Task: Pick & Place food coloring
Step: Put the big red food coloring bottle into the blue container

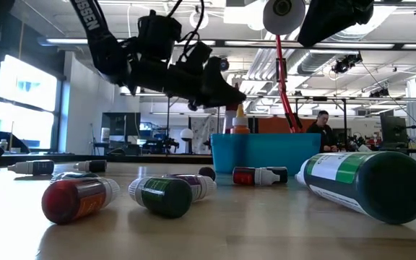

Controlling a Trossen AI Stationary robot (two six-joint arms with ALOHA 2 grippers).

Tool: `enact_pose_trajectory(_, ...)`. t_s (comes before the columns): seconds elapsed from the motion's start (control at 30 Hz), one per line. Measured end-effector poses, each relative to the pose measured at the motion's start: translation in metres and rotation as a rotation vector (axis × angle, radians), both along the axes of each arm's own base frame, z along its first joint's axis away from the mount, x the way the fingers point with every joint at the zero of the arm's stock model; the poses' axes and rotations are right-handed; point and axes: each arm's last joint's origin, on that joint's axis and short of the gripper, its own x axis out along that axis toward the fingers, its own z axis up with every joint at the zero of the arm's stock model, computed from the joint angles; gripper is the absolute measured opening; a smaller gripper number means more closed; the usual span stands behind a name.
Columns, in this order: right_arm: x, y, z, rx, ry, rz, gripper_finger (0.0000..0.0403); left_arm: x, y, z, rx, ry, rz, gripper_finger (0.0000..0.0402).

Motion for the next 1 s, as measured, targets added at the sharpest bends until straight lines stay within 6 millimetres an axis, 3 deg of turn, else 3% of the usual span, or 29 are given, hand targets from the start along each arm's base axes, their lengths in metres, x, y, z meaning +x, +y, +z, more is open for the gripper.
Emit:
enact_pose_trajectory(0.3,0.0,0.0,0.0,0.0,0.0,0.0,0.0119,0.007,0.003,-0.028,-0.018,-0.015,0.068,0.0102)
enact_pose_trajectory(0.73,0.0,0.0,0.0,-0.003,0.006,0.0,0.0119,0.009,0.004,-0.05,-0.045,0.002,0.105,0.0105)
enact_pose_trajectory(1.0,0.0,0.0,0.0,-0.003,0.006,0.0,0.0119,0.009,0.005,-0.052,-0.05,0.01,0.144,0.0179)
